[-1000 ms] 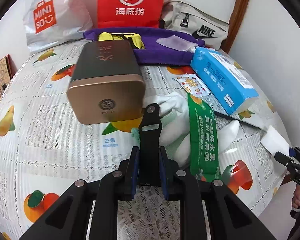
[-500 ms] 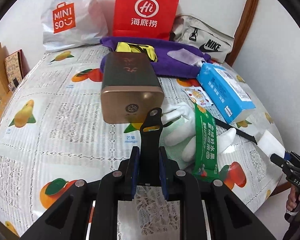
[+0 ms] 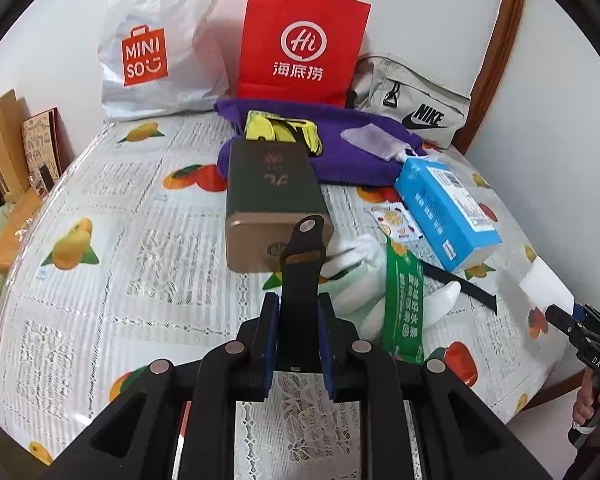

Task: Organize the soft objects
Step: 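Lift the white foam block with the right tool while the left tool grasps a black strap, then carry the foam block onto the purple towel with the right tool while the left tool carries the strap there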

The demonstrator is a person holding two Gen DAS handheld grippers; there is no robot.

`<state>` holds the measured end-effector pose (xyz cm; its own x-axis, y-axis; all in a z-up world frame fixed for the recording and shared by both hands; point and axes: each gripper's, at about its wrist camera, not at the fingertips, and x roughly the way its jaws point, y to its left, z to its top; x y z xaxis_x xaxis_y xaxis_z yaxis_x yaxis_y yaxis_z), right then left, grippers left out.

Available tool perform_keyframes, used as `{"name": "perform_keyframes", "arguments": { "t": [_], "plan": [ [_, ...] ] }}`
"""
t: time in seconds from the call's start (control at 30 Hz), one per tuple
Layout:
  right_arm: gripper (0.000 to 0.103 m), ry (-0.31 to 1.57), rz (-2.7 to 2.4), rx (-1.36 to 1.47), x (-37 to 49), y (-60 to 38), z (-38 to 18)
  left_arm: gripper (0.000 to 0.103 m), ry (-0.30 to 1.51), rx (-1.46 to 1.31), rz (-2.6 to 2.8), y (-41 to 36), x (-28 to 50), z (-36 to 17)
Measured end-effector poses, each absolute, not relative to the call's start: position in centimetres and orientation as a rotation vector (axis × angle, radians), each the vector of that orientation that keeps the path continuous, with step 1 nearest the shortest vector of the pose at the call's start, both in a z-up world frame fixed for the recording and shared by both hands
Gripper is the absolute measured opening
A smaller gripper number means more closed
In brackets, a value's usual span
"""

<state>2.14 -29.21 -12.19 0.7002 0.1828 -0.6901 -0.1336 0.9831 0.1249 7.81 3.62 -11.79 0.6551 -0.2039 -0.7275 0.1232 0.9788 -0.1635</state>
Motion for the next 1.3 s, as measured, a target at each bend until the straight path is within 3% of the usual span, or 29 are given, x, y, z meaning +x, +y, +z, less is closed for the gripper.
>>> {"name": "perform_keyframes", "arguments": {
  "t": [1.3],
  "plan": [
    [0.050, 0.711, 0.275, 0.069, 17.5, -26.4, -5.7, 0.018, 0.827, -0.132, -0.136, 3.7, 18.7, -6.4]
  ]
}}
